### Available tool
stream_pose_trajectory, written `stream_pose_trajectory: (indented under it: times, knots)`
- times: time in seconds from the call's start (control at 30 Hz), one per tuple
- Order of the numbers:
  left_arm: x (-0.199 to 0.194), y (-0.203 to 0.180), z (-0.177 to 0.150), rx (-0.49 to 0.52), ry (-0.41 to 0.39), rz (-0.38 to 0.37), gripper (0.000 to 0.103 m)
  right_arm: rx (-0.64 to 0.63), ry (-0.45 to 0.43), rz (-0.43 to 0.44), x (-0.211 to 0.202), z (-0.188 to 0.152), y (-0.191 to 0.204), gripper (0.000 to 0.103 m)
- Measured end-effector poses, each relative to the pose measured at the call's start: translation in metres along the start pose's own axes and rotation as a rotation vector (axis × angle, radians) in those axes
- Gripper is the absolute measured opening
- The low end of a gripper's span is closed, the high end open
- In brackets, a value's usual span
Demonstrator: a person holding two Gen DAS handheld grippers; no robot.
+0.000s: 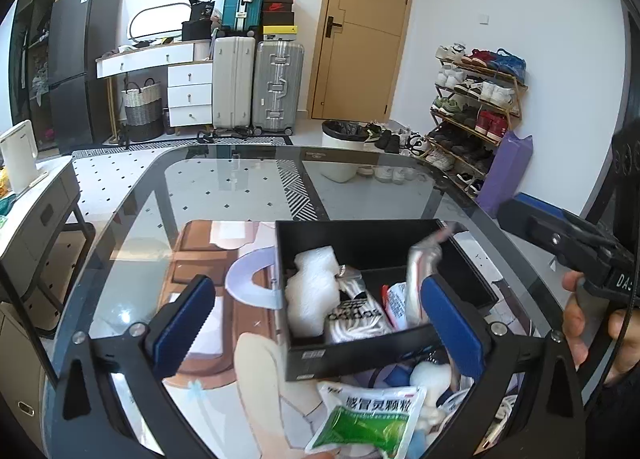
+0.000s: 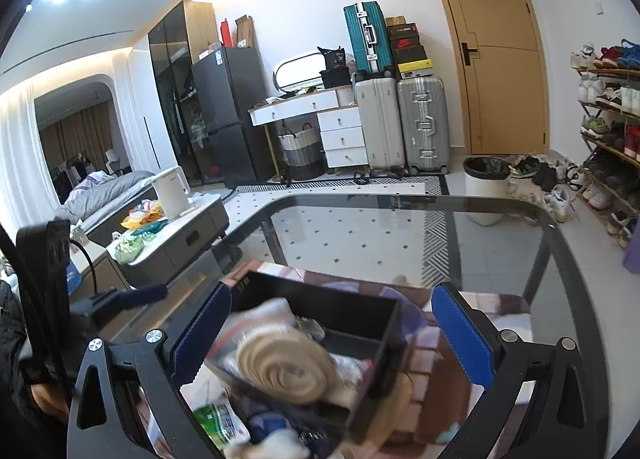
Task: Organize soft objects
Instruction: 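Withdraw both open grippers from the box toward the remaining items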
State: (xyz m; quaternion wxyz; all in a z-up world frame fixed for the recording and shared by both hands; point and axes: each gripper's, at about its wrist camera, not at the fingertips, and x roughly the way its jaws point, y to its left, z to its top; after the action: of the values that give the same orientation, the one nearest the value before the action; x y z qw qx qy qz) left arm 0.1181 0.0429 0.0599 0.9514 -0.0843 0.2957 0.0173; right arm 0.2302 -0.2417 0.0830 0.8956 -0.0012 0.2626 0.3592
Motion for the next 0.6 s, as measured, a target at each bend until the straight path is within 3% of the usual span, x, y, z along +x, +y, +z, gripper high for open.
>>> stream_pose_trajectory:
  times: [0.6]
  knots:
    - [-0.023, -0.008, -0.029, 0.052, 0.015, 0.005, 0.103, 0.009, 0.093, 0.002, -0.045, -0.056, -0.002, 0.102]
